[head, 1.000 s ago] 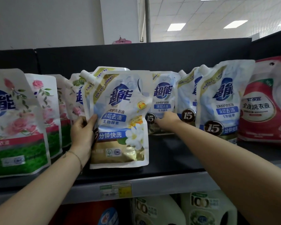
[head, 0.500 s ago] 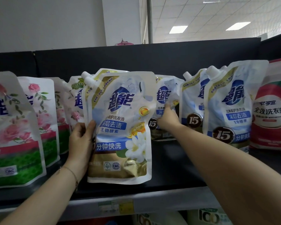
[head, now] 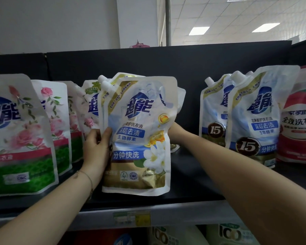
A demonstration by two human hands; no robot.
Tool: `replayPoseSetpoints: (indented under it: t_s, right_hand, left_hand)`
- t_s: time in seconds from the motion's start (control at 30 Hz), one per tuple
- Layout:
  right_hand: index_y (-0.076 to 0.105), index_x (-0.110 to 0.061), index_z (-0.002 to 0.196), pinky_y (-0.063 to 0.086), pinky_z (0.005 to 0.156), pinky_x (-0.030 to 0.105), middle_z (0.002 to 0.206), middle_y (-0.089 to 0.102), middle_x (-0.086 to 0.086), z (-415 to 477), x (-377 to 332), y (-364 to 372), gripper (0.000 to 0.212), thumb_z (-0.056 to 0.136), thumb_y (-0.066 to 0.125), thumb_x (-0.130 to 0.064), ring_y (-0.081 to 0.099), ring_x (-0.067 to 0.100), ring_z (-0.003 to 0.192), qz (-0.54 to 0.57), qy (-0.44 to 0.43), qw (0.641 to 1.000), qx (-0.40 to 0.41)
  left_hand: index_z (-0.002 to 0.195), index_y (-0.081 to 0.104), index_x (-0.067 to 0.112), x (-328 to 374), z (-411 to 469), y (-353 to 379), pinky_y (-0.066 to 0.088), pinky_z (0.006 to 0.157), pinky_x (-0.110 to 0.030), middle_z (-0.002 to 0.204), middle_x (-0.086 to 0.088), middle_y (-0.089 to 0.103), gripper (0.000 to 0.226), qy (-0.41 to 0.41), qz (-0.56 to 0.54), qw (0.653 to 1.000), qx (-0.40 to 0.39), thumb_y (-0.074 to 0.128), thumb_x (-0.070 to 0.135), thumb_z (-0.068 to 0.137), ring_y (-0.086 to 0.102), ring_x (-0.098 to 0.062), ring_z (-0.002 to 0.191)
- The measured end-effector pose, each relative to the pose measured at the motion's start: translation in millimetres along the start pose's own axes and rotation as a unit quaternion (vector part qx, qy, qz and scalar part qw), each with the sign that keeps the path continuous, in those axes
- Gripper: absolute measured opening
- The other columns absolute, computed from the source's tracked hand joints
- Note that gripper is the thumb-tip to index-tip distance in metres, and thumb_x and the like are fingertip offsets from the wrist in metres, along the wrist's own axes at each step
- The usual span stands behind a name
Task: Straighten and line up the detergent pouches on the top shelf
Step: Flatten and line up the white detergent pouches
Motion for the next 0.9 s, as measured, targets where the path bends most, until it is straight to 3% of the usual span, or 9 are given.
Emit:
replayPoseSetpoints:
  t_s: [0.1,0.2,0.3,0.37,0.5,0.63,0.7,0.8,0.9]
  right_hand:
    - [0.060,-0.015,0.077,0.055,0.077,0.045,0.082,0.065,0.008,-4.1,4.1,-0.6,0.012,0.085,0.056,-0.007,0.060,0.020,0.075,0.036,0.024,0.999,-0.030]
    - [0.063,-0.015,0.089,0.054,0.077,0.034,0.095,0.067,0.007,-18.3,2.6,2.5,0.010,0.089,0.056,-0.009,0.064,0.021,0.087,0.092,0.053,0.990,-0.089]
    - [0.058,-0.010,0.101,0.048,0.081,0.030,0.097,0.063,0.007,-36.6,2.0,10.5,0.017,0.089,0.050,-0.001,0.059,0.021,0.088,0.214,0.097,0.960,-0.155]
    - [0.056,-0.014,0.105,0.049,0.082,0.030,0.095,0.064,0.003,-44.4,3.1,10.3,0.023,0.088,0.051,0.002,0.060,0.016,0.089,0.216,0.104,0.956,-0.168]
    - [0.048,-0.025,0.126,0.046,0.101,0.044,0.116,0.059,0.008,-51.2,11.0,1.7,0.052,0.084,0.060,0.003,0.058,0.025,0.106,0.197,0.112,0.960,-0.164]
    - [0.042,-0.030,0.134,0.049,0.097,0.049,0.122,0.060,0.008,-51.6,14.7,-4.5,0.071,0.073,0.074,-0.015,0.062,0.025,0.107,0.168,0.071,0.973,-0.141]
    - [0.044,-0.025,0.132,0.057,0.084,0.043,0.119,0.062,0.007,-50.0,17.5,-7.6,0.070,0.071,0.078,-0.019,0.066,0.022,0.102,0.144,0.049,0.980,-0.130]
    - [0.052,-0.017,0.105,0.050,0.061,0.013,0.100,0.060,0.000,-50.8,15.8,-22.9,0.032,0.081,0.072,-0.010,0.064,0.008,0.081,0.092,0.020,0.993,-0.067]
    - [0.047,-0.022,0.084,0.042,0.061,0.013,0.083,0.053,-0.009,-49.9,22.9,-37.0,0.022,0.083,0.068,-0.015,0.053,0.003,0.074,0.015,0.021,1.000,0.010]
  left_hand:
    - [0.094,0.054,0.015,1.6,1.1,3.7,0.051,0.086,-0.044,0.099,-0.011,0.065,0.022,-0.033,0.017,0.999,-0.033,0.052,0.037,0.096,0.063,-0.029,0.094]
    - [0.109,0.055,0.022,-6.0,-0.3,7.5,0.050,0.089,-0.041,0.109,-0.007,0.066,0.025,-0.105,-0.026,0.992,-0.071,0.051,0.042,0.095,0.063,-0.027,0.100]
    - [0.128,0.055,0.025,-4.4,-11.8,19.2,0.049,0.095,-0.046,0.115,-0.005,0.069,0.051,-0.125,-0.145,0.973,-0.127,0.061,0.051,0.084,0.066,-0.028,0.103]
    - [0.130,0.056,0.023,-0.4,-19.6,23.1,0.048,0.096,-0.047,0.116,-0.005,0.069,0.068,-0.103,-0.176,0.970,-0.134,0.070,0.058,0.073,0.066,-0.027,0.105]
    - [0.129,0.054,0.025,5.1,-24.0,19.3,0.048,0.098,-0.044,0.117,0.002,0.068,0.087,-0.084,-0.171,0.980,-0.058,0.078,0.065,0.055,0.066,-0.021,0.105]
    - [0.124,0.042,0.022,6.4,-29.5,25.7,0.045,0.094,-0.030,0.112,0.012,0.058,0.061,-0.098,-0.173,0.979,0.043,0.073,0.045,0.077,0.058,-0.010,0.096]
    - [0.128,0.038,0.025,5.5,-31.0,33.3,0.039,0.086,-0.024,0.112,0.009,0.055,0.058,-0.105,-0.168,0.977,0.073,0.069,0.042,0.082,0.053,-0.010,0.092]
    - [0.120,0.040,0.019,-1.5,-28.7,43.5,0.038,0.084,-0.025,0.112,0.005,0.051,0.051,-0.119,-0.148,0.977,0.097,0.067,0.044,0.084,0.052,-0.016,0.101]
    - [0.117,0.046,0.012,-9.2,-25.5,56.3,0.044,0.083,-0.029,0.114,-0.001,0.056,0.051,-0.126,-0.148,0.975,0.111,0.065,0.046,0.085,0.056,-0.020,0.103]
Point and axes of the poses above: each hand's wrist, its own z-axis towards the middle knuckle, its own y-axis out of the palm, x = y × z, the point moved 8 cm from there along z, towards the middle knuckle
